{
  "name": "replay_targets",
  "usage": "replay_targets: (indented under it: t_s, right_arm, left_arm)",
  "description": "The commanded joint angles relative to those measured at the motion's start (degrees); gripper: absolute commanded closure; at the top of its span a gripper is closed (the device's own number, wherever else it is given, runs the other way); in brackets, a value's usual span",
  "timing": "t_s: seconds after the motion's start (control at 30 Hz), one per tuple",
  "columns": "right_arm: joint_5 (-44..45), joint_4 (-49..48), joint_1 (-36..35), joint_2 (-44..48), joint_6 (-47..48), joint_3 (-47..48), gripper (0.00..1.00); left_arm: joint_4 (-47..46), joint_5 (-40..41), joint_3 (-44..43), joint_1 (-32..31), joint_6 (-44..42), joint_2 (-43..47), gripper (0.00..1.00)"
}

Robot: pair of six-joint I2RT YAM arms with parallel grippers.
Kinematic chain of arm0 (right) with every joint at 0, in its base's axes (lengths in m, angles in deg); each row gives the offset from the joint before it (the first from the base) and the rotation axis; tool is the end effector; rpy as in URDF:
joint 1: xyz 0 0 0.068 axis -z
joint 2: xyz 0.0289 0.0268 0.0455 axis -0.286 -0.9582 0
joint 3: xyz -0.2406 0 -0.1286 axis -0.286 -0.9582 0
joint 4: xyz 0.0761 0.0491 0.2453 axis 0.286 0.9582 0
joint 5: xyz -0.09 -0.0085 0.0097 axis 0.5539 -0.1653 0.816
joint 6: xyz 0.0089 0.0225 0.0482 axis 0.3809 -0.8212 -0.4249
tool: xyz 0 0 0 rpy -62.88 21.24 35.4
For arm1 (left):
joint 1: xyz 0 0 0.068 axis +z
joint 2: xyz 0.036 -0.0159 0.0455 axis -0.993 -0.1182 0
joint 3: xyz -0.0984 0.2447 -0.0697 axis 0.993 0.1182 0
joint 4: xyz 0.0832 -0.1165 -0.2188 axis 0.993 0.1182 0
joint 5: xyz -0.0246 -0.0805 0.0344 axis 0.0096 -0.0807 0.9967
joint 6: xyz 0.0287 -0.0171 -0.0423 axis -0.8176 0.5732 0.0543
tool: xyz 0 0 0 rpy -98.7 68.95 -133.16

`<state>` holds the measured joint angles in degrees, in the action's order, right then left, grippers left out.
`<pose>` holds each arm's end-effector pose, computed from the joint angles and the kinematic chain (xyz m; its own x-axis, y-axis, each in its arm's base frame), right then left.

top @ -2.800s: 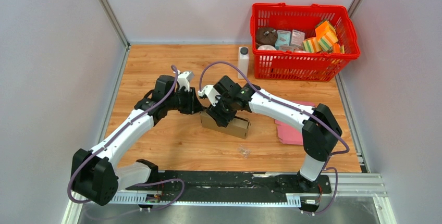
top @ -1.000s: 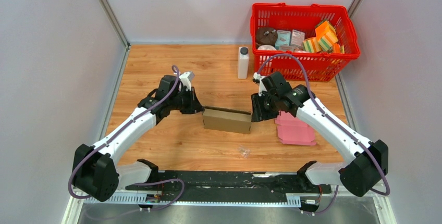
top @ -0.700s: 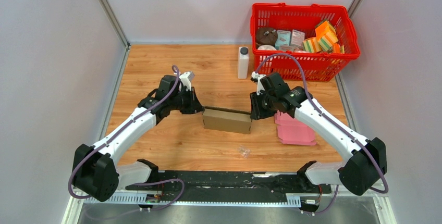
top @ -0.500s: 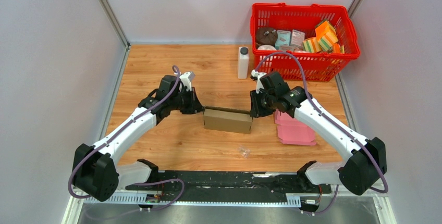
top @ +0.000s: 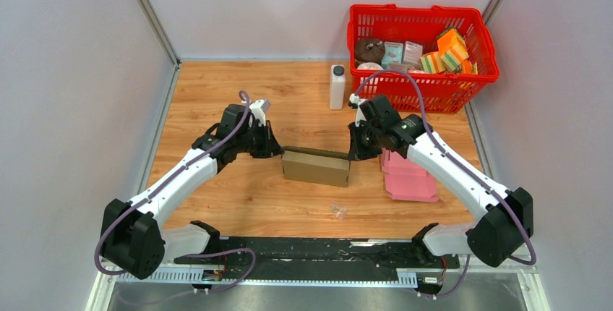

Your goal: Fold the paper box

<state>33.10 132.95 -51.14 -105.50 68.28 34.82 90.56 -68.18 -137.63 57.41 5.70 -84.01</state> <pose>0.2149 0.1551 0.3022 -0.8765 -0.2002 -0.4379 -0.3554 0.8825 0.3079 0.2243 -0.1220 0.2595 -0.8377 -0.1165 -0.5335 0.2554 0.7799 -0.5714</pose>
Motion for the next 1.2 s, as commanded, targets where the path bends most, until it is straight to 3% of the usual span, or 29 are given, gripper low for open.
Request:
replay_targets:
  t_s: [0.0,0.3,0.63,0.83,1.17]
  right_arm:
    - [-3.2,2.2,-0.2,-1.4,-4.9,5.1,1.00]
    - [-3.7,1.6,-0.6,-0.6,-2.9,0.0,1.00]
    - [5.7,-17.9,-5.1,11.2,-1.2,-17.0,1.00]
    - [7.8,-25.0,-5.3,19.0,0.4,-24.9,1.00]
    - [8.7,-17.9,-5.2,19.1,-1.0,-23.1,0.98]
  left_arm:
    - [2.2,-0.6,0.5,-1.3,0.9,-1.2,1.00]
    - [1.6,-0.3,1.4,-1.6,1.3,-0.6,1.00]
    - [-2.0,0.5,5.0,-3.2,2.1,1.1,1.00]
    - [-2.6,1.2,6.8,-3.4,2.2,2.3,1.00]
    - [-0.6,3.0,7.0,-5.0,1.2,3.3,1.00]
